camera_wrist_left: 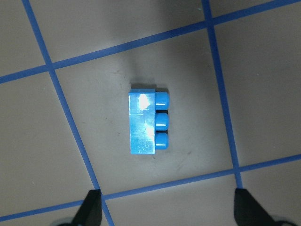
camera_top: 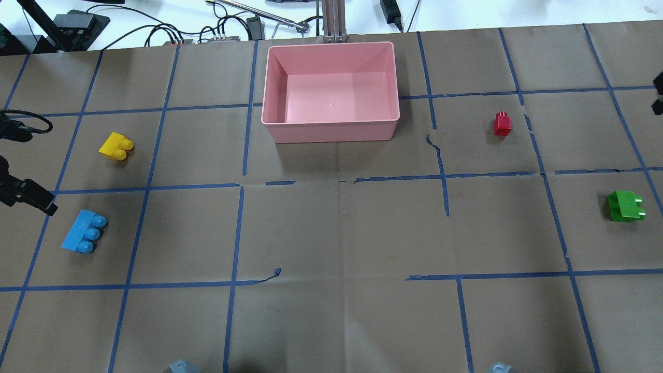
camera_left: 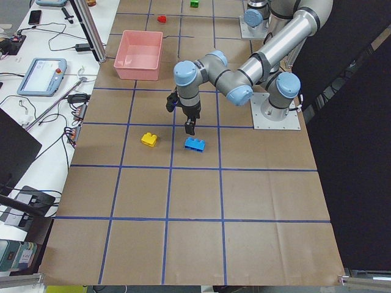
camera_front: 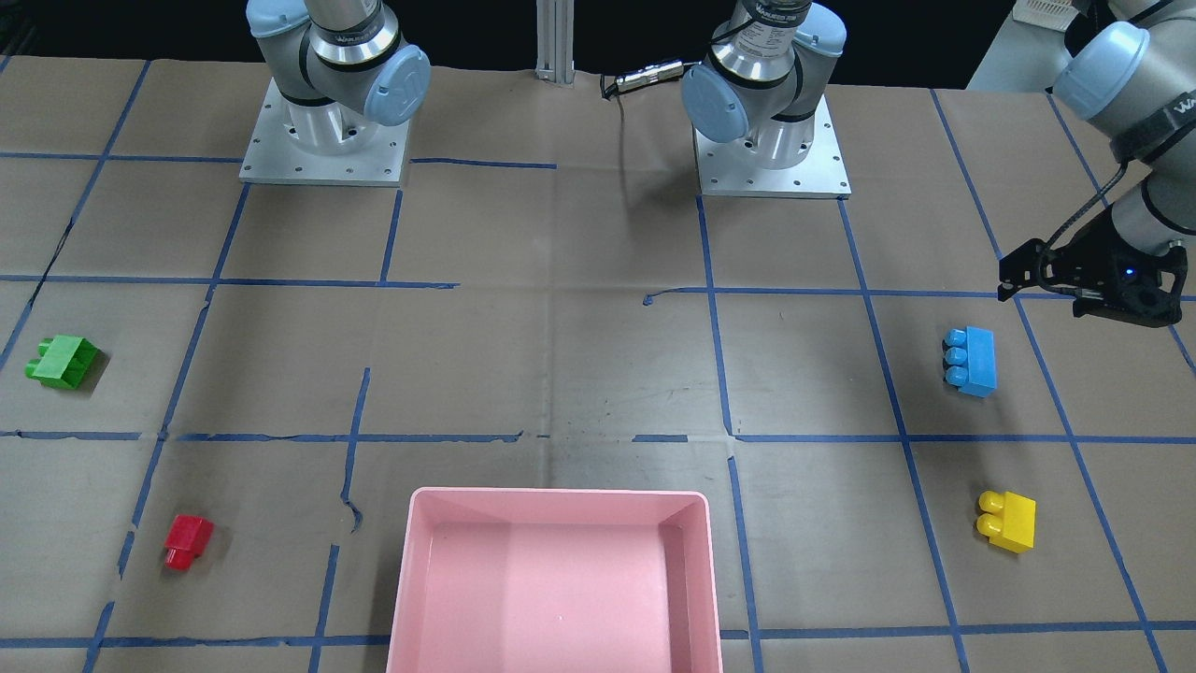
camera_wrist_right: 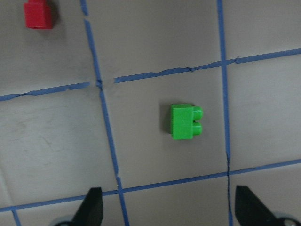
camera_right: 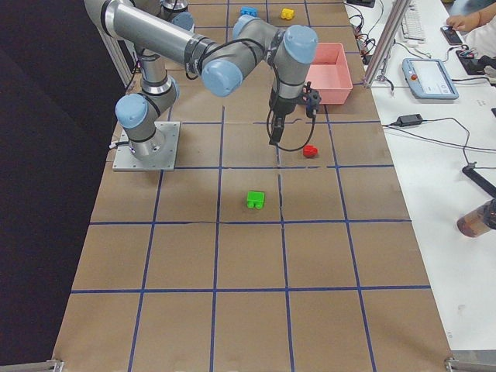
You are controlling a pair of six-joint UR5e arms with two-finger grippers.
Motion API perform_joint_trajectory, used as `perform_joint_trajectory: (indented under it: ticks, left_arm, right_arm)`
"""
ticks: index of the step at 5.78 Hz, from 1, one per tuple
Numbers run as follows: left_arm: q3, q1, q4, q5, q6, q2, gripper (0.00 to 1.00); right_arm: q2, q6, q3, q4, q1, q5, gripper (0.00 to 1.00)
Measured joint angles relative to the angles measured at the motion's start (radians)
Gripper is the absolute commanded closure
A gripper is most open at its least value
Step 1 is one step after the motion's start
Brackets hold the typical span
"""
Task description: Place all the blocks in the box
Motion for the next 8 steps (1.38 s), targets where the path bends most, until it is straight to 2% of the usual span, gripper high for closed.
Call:
perform_joint_trajectory:
  ticks: [2, 4, 5, 6, 7, 8]
  left_arm:
    - [-0.096, 0.01, 0.212, -0.02, 0.06, -0.074, 0.02]
    - [-0.123, 0.009, 0.297, -0.021, 0.088, -0.15, 0.02]
    - [-0.125, 0.008, 0.303, -0.018, 0.09, -0.182, 0.14]
    - [-0.125, 0.006, 0.305, -0.015, 0.091, -0.206, 0.34]
    - [-0.125, 0.005, 0.304, -0.014, 0.089, -0.215, 0.66]
    - [-0.126, 0.003, 0.303, -0.014, 0.087, -0.218, 0.87]
  right_arm:
    - [0.036, -0.092, 0.081, -0.105, -0.067, -0.01, 0.0]
    - [0.085, -0.129, 0.237, -0.33, -0.072, -0.01, 0.0]
    - [0.116, -0.146, 0.308, -0.459, -0.072, -0.008, 0.01]
    - [0.15, -0.152, 0.354, -0.541, -0.072, -0.004, 0.01]
    - [0.187, -0.154, 0.374, -0.577, -0.072, -0.003, 0.01]
    - [0.217, -0.156, 0.383, -0.597, -0.072, -0.003, 0.01]
